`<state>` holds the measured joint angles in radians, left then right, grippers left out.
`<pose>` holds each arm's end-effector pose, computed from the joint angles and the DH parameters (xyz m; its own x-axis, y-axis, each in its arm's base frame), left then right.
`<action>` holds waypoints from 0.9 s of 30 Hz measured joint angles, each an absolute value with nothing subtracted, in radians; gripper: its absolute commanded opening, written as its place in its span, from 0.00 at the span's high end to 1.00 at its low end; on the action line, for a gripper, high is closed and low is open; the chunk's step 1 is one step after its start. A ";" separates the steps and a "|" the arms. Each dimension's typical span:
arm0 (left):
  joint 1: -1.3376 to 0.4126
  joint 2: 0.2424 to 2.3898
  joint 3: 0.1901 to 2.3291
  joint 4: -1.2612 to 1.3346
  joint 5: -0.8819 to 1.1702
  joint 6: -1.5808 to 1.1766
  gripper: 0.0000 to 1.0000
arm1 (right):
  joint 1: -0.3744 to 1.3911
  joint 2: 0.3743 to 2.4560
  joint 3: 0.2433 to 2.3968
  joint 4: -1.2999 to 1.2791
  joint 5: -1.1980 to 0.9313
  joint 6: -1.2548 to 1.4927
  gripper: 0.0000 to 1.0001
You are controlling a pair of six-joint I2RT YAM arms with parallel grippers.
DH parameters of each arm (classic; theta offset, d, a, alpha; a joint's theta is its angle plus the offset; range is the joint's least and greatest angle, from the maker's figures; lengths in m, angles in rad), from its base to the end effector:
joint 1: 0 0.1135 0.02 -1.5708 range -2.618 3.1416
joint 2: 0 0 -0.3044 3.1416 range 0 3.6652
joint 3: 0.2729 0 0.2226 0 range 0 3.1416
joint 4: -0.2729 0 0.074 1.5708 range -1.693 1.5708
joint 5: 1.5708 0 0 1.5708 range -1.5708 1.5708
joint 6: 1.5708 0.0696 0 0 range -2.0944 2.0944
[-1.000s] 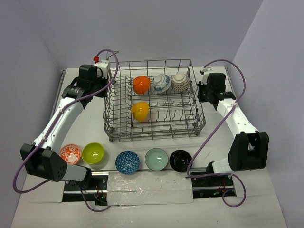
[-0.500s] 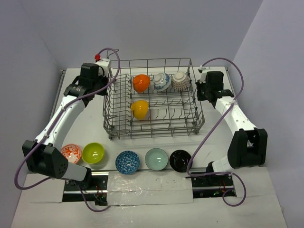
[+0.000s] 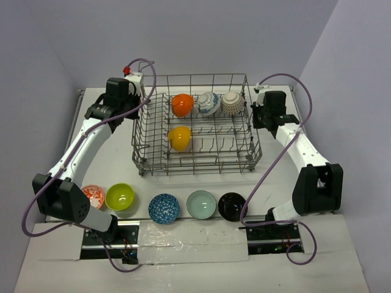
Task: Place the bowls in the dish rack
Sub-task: Move the bowl from the dish rack.
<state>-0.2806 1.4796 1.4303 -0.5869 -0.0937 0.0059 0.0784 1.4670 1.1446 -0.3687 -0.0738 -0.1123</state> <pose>0.3137 -0.0836 0.3809 -0.5697 0.1703 -0.8040 0.2068 0.9765 0.0603 0.3199 0.0303 0.3138 -0.6163 -0.1605 -0.7710 -0.2051 0.9779 -0.0397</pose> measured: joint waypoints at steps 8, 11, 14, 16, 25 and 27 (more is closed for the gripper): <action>-0.280 1.488 1.437 -0.583 -0.096 0.006 1.00 | 0.083 1.470 1.147 -0.366 -0.060 -0.113 1.00; -0.280 1.488 1.437 -0.583 -0.096 0.006 1.00 | 0.085 1.470 1.147 -0.366 -0.056 -0.113 1.00; -0.281 1.488 1.437 -0.582 -0.097 0.006 1.00 | 0.086 1.470 1.147 -0.366 -0.056 -0.113 1.00; -0.281 1.488 1.437 -0.582 -0.099 0.006 1.00 | 0.086 1.470 1.147 -0.366 -0.056 -0.113 1.00; -0.281 1.486 1.437 -0.581 -0.102 0.004 0.87 | 0.086 1.470 1.147 -0.366 -0.056 -0.113 0.93; -0.281 1.485 1.436 -0.581 -0.103 0.004 0.84 | 0.086 1.470 1.147 -0.367 -0.056 -0.113 0.90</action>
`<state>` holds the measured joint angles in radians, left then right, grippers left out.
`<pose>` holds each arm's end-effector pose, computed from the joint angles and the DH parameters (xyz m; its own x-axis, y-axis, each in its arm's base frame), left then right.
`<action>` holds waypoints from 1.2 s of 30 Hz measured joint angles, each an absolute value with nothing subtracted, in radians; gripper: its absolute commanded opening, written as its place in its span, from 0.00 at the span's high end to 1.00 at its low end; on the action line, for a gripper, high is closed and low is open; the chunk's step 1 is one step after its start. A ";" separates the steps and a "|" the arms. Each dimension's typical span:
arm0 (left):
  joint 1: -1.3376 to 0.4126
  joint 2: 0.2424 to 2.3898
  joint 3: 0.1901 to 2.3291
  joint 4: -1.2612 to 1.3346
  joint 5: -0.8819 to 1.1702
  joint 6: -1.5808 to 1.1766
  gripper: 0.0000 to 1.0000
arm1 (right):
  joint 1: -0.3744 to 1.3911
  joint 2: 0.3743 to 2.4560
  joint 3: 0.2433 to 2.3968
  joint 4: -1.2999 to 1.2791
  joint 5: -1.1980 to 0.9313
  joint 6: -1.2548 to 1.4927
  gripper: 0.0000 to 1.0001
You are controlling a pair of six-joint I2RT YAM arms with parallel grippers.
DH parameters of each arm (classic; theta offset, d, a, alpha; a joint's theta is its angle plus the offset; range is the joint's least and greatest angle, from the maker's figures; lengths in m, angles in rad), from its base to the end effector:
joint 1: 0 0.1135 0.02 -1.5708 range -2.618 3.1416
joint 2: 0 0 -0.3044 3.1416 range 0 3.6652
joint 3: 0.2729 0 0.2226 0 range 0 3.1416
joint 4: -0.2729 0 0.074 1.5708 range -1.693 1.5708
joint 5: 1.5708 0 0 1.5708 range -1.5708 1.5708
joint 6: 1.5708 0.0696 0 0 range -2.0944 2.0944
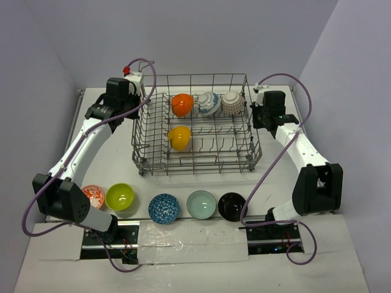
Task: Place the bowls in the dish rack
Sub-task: Move the bowl from the dish rack.
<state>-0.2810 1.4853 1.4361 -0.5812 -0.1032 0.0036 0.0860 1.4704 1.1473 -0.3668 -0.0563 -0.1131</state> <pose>0.3159 -0.0837 0.3817 -0.5656 0.1670 -0.8076 0.1979 0.9781 0.0636 0.3210 0.0316 0.3139 -0.6155 -0.1662 -0.7704 -0.1997 0.9785 -0.0515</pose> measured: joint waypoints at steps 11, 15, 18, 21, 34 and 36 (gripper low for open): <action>-0.281 1.477 1.430 -0.570 -0.130 0.009 0.63 | 0.089 1.470 1.147 -0.389 -0.080 -0.152 0.68; -0.280 1.469 1.430 -0.562 -0.138 0.012 0.59 | 0.091 1.470 1.147 -0.403 -0.091 -0.152 0.64; -0.280 1.461 1.430 -0.561 -0.139 0.014 0.58 | 0.093 1.470 1.147 -0.408 -0.096 -0.154 0.62; -0.280 1.454 1.430 -0.561 -0.139 0.015 0.57 | 0.093 1.470 1.147 -0.412 -0.099 -0.155 0.59; -0.278 1.385 1.420 -0.545 -0.174 0.026 0.56 | 0.102 1.470 1.147 -0.436 -0.106 -0.153 0.47; -0.278 1.364 1.406 -0.535 -0.179 0.026 0.55 | 0.102 1.469 1.147 -0.436 -0.105 -0.151 0.45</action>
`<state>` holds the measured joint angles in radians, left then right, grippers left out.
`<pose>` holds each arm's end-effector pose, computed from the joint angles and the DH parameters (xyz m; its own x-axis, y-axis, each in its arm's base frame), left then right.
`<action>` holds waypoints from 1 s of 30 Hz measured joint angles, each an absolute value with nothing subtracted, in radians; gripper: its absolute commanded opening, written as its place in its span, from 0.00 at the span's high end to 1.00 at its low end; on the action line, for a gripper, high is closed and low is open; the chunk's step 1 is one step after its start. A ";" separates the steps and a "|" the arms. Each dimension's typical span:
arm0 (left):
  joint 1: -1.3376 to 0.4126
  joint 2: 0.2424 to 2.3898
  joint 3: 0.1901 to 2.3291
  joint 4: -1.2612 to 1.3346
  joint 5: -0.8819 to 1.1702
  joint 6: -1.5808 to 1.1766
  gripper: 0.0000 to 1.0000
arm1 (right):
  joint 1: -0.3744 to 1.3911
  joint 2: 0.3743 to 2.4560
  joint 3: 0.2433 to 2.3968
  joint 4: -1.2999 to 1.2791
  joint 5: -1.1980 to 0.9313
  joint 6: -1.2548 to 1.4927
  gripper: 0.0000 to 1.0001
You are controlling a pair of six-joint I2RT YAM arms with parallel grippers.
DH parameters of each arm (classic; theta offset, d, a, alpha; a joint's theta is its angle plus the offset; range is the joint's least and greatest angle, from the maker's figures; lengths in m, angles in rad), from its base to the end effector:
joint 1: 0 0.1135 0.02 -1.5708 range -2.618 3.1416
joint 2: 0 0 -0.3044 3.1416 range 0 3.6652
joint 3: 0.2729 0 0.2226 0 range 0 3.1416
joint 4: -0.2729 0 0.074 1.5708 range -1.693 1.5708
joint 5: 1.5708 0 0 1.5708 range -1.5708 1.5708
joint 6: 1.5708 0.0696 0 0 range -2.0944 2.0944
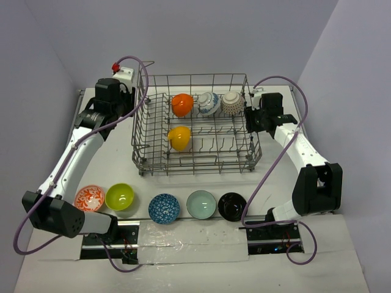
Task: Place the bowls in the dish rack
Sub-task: Move the bowl from the dish rack, then pick up the bowl from the corner of the board.
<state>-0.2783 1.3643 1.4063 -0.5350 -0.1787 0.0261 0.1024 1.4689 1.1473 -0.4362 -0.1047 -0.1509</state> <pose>0.2868 -0.0691 0.4129 -0.4518 0.1558 -0.8784 0.1316 0.9855 0.1071 0.3130 0.0395 0.3070 -0.6493 -0.2170 -0.7289 -0.2779 0.9598 -0.0382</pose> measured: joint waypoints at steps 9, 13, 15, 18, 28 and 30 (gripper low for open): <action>-0.278 1.315 1.348 -0.519 -0.220 0.038 0.55 | 0.102 1.423 1.147 -0.434 -0.081 -0.147 0.42; -0.272 1.282 1.330 -0.514 -0.239 0.041 0.55 | 0.102 1.399 1.147 -0.427 -0.063 -0.147 0.40; -0.265 1.263 1.328 -0.513 -0.242 0.041 0.56 | 0.102 1.385 1.147 -0.426 -0.057 -0.147 0.40; -0.245 1.232 1.328 -0.511 -0.242 0.041 0.56 | 0.102 1.352 1.147 -0.423 -0.062 -0.147 0.40; -0.136 1.081 1.249 -0.480 -0.221 0.039 0.56 | 0.102 1.188 1.144 -0.421 -0.135 -0.170 0.43; -0.112 1.049 1.220 -0.476 -0.215 0.040 0.56 | 0.102 1.145 1.146 -0.432 -0.193 -0.190 0.44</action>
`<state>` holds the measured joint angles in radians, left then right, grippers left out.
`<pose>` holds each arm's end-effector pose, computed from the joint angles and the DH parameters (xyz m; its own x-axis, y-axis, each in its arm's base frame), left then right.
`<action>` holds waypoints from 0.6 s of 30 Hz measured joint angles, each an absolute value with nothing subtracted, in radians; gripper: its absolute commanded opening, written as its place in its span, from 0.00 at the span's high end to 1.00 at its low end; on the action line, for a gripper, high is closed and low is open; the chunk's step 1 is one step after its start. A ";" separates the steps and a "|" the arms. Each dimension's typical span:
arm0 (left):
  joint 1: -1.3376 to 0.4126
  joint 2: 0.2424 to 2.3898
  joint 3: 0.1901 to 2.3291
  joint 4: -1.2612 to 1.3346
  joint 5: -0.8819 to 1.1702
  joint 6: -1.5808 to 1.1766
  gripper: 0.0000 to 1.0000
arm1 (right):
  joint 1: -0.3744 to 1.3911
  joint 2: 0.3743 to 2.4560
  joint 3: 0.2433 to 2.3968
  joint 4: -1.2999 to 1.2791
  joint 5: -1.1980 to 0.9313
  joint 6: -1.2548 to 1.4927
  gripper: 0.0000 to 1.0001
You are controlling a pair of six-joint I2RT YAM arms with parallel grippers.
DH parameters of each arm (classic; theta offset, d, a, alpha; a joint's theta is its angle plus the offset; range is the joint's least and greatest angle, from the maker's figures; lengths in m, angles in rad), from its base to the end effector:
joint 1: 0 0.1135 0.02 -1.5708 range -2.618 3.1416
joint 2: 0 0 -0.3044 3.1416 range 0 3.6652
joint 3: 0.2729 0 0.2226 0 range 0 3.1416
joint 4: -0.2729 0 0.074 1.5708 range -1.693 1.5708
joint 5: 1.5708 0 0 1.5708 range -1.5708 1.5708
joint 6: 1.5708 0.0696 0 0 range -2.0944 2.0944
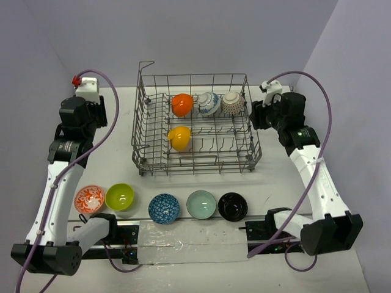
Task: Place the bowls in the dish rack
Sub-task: Pick up the bowl from the corner of the board.
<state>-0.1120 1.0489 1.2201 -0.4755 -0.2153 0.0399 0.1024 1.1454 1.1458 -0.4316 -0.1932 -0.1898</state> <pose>0.2051 -0.0081 0.4305 -0.3012 0.0731 -0.9507 -0.0814 0.9914 0.1020 0.2354 0.0376 0.3914 -0.3566 -0.2228 -0.9073 -0.3473 0.9332 -0.0926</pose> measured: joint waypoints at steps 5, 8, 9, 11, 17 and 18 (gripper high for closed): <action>-0.046 0.970 1.146 -0.474 -0.198 0.041 0.56 | 0.106 1.074 1.214 -0.555 -0.448 -0.266 0.46; -0.004 0.921 1.104 -0.474 -0.196 0.041 0.56 | 0.144 1.048 1.282 -0.647 -0.595 -0.328 0.46; 0.012 0.908 1.095 -0.476 -0.191 0.041 0.56 | 0.165 1.042 1.298 -0.672 -0.626 -0.347 0.46; 0.048 0.887 1.084 -0.476 -0.180 0.039 0.56 | 0.222 1.028 1.322 -0.723 -0.675 -0.389 0.46; 0.133 0.855 1.068 -0.502 -0.146 0.032 0.58 | 0.343 1.028 1.324 -0.800 -0.722 -0.445 0.46; 0.142 0.856 1.068 -0.516 -0.142 0.032 0.58 | 0.348 1.031 1.320 -0.801 -0.722 -0.445 0.46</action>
<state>0.1425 0.8562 1.0679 -0.5156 -0.1425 0.0322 0.3485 1.0309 1.3201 -0.8009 -0.7223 -0.4450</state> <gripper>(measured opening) 0.430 0.537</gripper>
